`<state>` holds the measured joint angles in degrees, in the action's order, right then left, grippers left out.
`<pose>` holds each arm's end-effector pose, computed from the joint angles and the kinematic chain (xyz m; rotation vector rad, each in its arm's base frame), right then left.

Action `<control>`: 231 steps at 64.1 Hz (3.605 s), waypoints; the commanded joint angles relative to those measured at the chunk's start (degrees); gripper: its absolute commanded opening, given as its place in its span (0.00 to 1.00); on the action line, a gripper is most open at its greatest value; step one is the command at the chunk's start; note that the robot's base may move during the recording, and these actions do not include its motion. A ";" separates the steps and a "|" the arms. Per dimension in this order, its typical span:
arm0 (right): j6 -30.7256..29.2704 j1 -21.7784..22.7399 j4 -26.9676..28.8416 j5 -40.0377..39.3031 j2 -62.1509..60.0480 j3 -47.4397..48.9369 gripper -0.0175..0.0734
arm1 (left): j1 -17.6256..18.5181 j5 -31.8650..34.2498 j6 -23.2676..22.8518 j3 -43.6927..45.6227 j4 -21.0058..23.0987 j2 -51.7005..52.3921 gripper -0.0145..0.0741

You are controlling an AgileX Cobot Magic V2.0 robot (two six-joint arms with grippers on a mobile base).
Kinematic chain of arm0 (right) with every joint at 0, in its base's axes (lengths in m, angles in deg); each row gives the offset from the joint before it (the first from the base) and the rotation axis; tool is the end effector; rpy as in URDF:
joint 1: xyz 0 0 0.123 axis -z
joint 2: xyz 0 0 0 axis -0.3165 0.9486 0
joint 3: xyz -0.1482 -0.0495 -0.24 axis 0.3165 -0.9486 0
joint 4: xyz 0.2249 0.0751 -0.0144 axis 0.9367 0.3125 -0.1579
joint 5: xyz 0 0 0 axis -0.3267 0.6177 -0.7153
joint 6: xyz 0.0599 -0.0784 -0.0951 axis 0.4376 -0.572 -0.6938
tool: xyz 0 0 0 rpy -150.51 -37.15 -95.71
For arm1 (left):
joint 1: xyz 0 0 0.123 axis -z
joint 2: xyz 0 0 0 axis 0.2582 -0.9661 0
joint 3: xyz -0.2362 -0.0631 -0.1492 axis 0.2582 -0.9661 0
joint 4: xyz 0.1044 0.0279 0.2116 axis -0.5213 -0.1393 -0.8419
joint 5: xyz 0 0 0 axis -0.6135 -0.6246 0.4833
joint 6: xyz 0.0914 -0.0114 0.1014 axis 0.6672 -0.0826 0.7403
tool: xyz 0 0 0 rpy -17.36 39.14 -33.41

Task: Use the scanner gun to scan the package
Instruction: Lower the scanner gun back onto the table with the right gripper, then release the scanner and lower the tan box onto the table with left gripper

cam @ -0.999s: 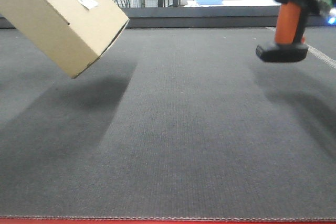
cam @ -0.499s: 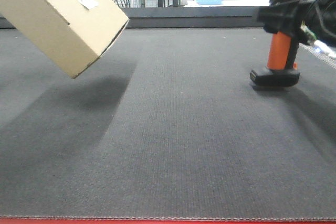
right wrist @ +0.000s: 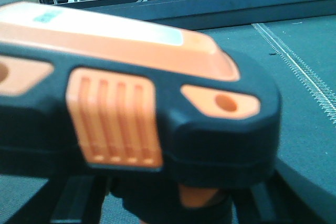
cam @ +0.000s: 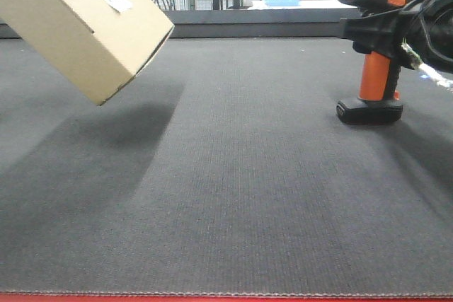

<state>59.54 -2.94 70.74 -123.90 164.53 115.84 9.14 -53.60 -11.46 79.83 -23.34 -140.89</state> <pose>0.3524 0.0892 0.1936 0.0997 1.6771 0.1384 0.3800 -0.0448 0.2998 -0.0042 2.6193 -0.8656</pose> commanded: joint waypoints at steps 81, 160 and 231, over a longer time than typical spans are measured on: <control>-2.04 0.31 -0.21 21.91 -13.44 -1.39 0.82 | 0.15 -0.01 -4.37 5.85 -17.16 0.52 0.04; -6.73 0.31 -0.07 45.17 -50.58 -8.64 0.01 | -3.20 -0.01 -7.56 1.58 -45.40 -2.79 0.44; -11.52 20.67 -9.36 62.83 -67.60 -12.07 0.03 | -3.20 30.35 -7.08 -30.71 -38.37 47.33 0.04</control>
<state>48.50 17.54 62.05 -60.49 99.97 105.71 5.97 -28.00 -18.53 53.95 -62.46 -98.64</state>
